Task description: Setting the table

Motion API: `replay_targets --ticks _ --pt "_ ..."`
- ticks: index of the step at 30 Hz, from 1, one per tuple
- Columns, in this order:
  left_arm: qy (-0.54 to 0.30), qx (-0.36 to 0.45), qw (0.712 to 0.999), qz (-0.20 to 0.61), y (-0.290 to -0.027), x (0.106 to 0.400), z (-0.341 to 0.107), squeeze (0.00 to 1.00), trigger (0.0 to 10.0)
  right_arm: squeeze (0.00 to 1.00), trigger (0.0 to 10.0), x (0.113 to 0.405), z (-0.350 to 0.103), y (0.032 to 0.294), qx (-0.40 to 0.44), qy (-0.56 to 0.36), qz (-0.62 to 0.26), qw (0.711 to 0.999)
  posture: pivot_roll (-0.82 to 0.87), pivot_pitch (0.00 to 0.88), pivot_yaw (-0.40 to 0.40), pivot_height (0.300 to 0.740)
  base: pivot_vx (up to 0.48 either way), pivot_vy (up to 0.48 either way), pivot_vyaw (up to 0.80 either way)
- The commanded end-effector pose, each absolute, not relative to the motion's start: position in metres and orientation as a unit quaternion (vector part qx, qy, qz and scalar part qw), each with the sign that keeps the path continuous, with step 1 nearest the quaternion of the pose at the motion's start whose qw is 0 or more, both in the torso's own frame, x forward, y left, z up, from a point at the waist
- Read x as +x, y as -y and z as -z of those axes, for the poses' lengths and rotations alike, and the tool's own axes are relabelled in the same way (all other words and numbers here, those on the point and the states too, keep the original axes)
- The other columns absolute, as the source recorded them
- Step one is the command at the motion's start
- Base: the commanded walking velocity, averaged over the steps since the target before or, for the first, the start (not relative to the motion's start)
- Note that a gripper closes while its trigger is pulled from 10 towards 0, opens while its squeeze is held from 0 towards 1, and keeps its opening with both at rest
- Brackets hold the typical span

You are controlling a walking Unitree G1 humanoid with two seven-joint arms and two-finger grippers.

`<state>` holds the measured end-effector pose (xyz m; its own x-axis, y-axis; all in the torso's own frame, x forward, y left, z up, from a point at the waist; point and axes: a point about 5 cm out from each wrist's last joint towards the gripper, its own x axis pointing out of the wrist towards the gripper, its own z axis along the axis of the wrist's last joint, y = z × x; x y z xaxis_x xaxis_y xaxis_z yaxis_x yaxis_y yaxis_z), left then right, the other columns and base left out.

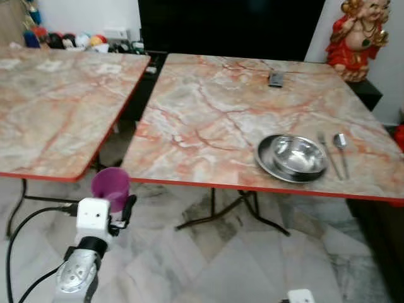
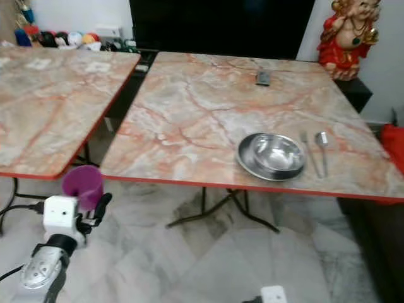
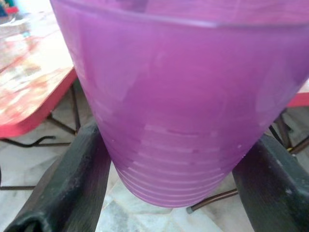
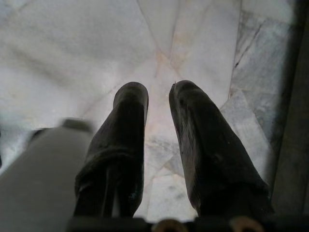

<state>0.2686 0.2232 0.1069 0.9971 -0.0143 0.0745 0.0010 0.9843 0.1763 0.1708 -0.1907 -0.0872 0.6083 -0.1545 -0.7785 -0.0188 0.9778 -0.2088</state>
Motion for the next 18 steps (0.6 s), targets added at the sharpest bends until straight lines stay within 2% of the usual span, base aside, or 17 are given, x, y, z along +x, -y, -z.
replay_targets --ticks 1,7,18 --pt "0.040 0.088 0.995 0.006 -0.2207 0.2698 -0.1089 0.00 10.0 0.00 10.0 0.1678 0.0876 0.1985 -0.102 -0.446 0.047 0.888 0.03 0.101 -0.008 0.740 0.000 -0.435 0.00" --pt "0.038 0.087 0.995 0.001 -0.2224 0.2688 -0.1084 0.00 10.0 0.00 10.0 0.1690 0.0870 0.1994 -0.103 -0.446 0.047 0.888 0.03 0.111 -0.012 0.740 0.000 -0.428 0.00" --pt "0.027 0.101 0.994 0.016 -0.2285 0.2666 -0.1073 0.00 10.0 0.00 10.0 0.1695 0.0867 0.2002 -0.105 -0.446 0.047 0.888 0.04 0.119 -0.015 0.740 0.000 0.000 0.00"
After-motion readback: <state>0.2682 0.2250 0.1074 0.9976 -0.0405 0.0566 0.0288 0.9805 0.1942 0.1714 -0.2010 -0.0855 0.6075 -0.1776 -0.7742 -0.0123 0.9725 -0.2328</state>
